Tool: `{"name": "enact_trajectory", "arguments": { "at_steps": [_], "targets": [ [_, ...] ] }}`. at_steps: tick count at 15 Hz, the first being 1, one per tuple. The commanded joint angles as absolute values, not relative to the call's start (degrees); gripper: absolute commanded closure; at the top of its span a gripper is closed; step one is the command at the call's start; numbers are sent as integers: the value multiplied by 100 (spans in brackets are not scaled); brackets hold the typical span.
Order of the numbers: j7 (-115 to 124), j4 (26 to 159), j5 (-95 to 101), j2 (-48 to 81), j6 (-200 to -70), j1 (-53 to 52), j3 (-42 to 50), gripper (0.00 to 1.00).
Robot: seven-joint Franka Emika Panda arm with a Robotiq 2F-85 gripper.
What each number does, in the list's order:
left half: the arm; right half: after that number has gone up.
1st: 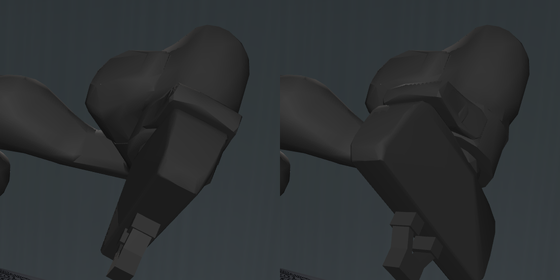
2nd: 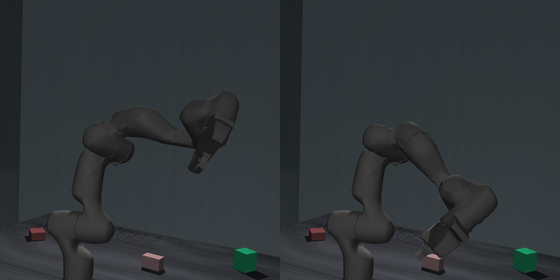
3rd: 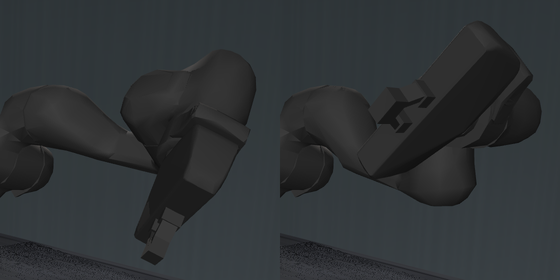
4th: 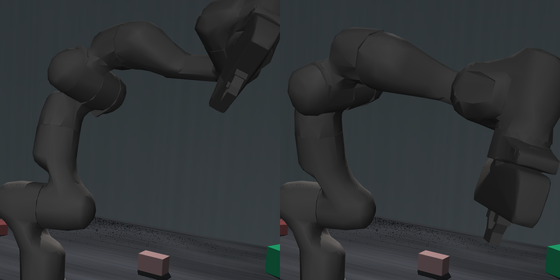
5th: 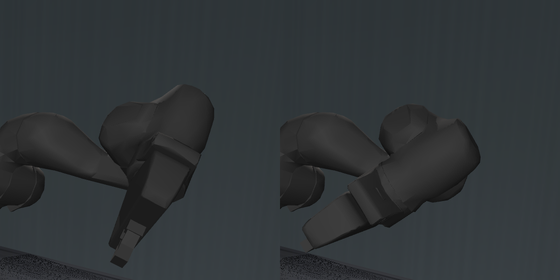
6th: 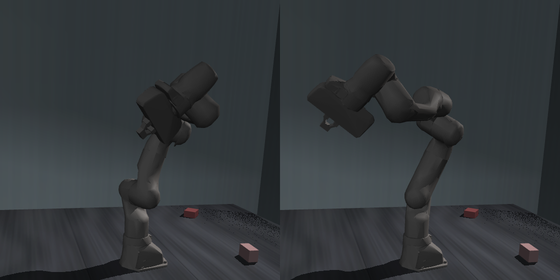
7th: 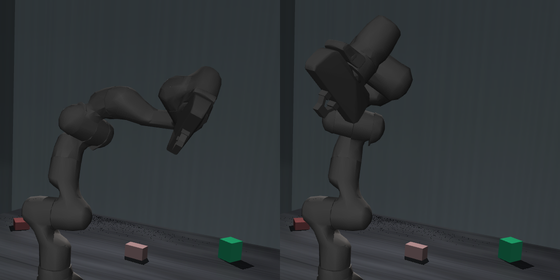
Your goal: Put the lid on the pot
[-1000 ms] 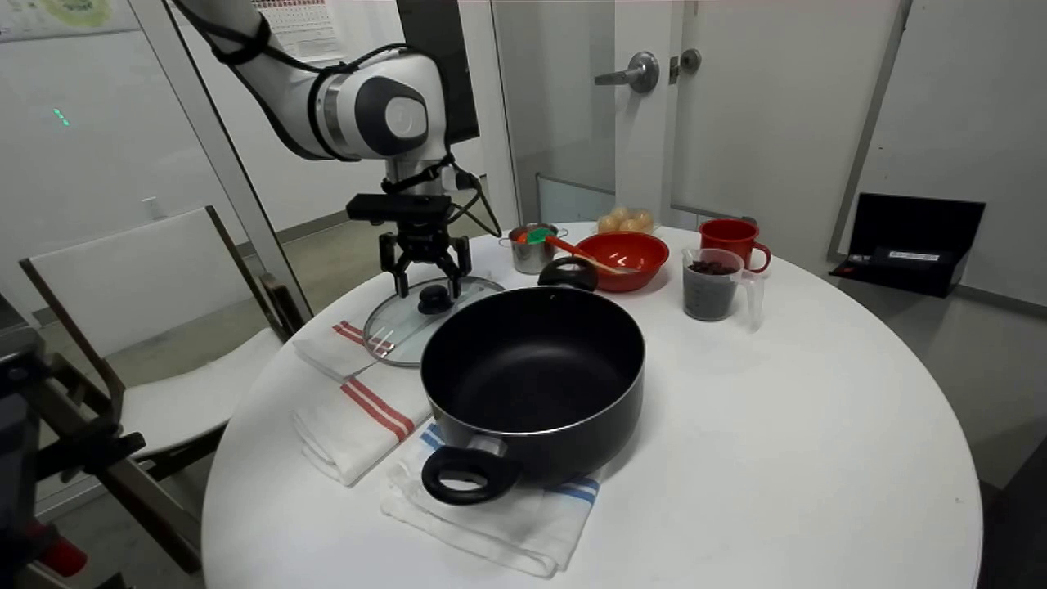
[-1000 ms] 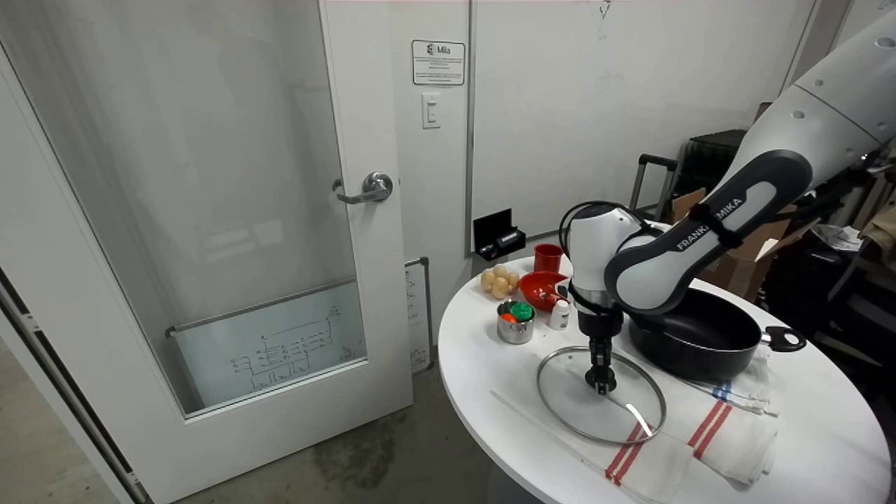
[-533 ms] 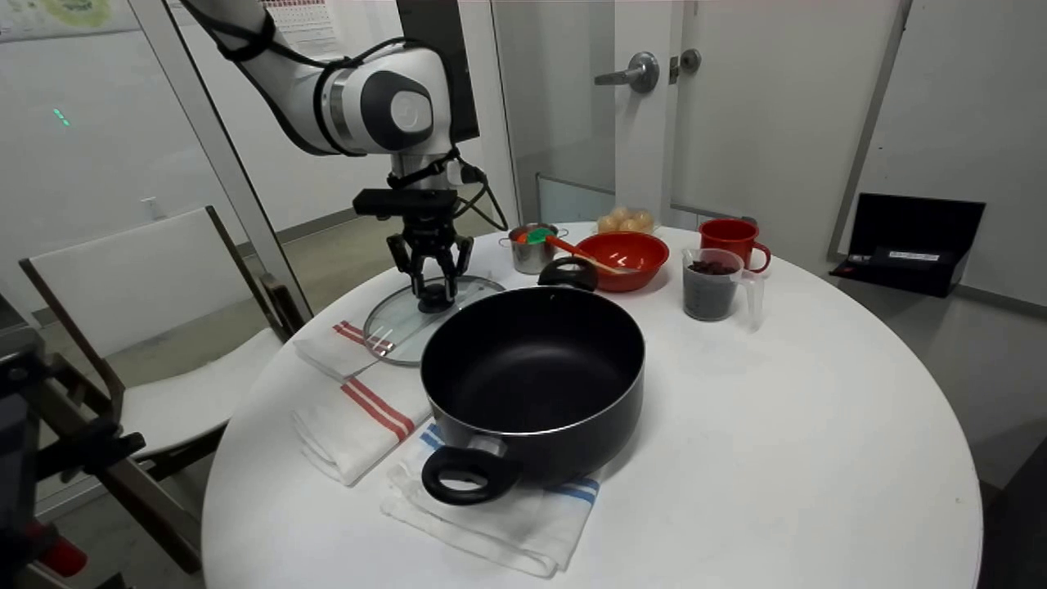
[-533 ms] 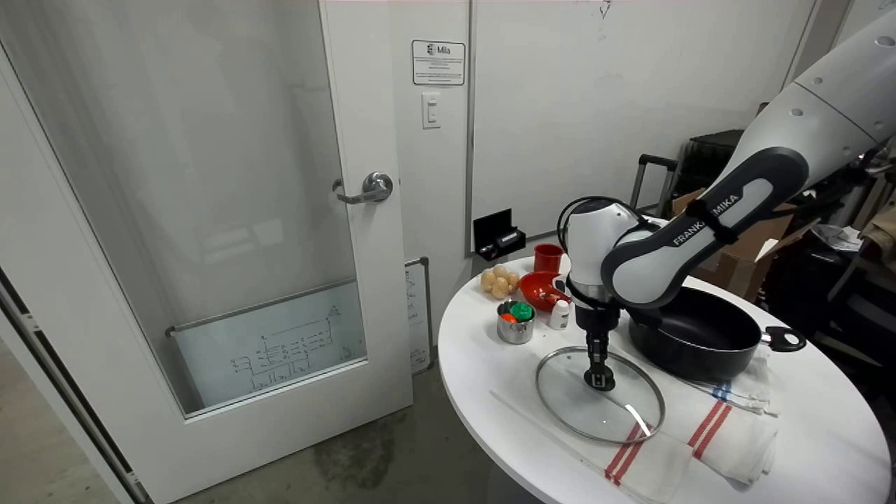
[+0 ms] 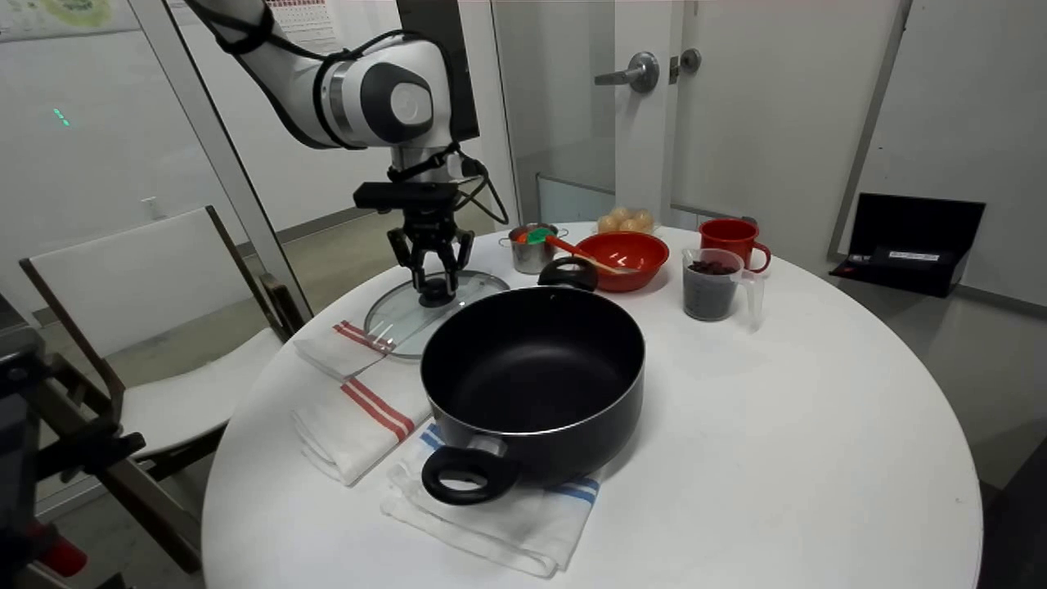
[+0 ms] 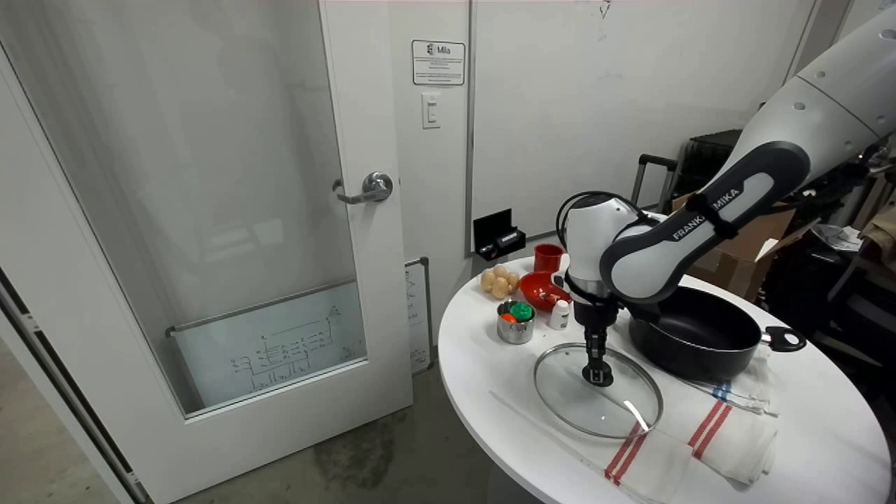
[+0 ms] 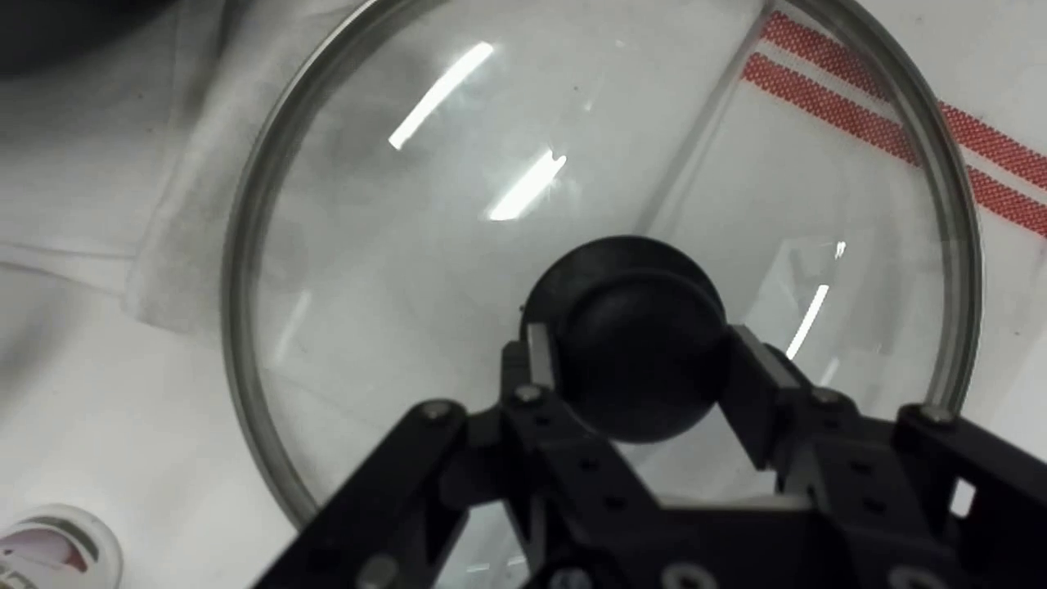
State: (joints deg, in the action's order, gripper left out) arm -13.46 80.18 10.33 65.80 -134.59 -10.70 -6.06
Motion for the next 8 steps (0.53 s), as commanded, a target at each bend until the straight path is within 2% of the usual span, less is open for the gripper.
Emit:
{"name": "enact_trajectory", "arguments": {
  "at_steps": [1, 8],
  "targets": [
    [-1380, 8203, 1026, 6126, -13110, -1044, -648, 75],
    [-1273, 8329, 1031, 5394, -12432, -1031, -582, 75]
  ]
}}
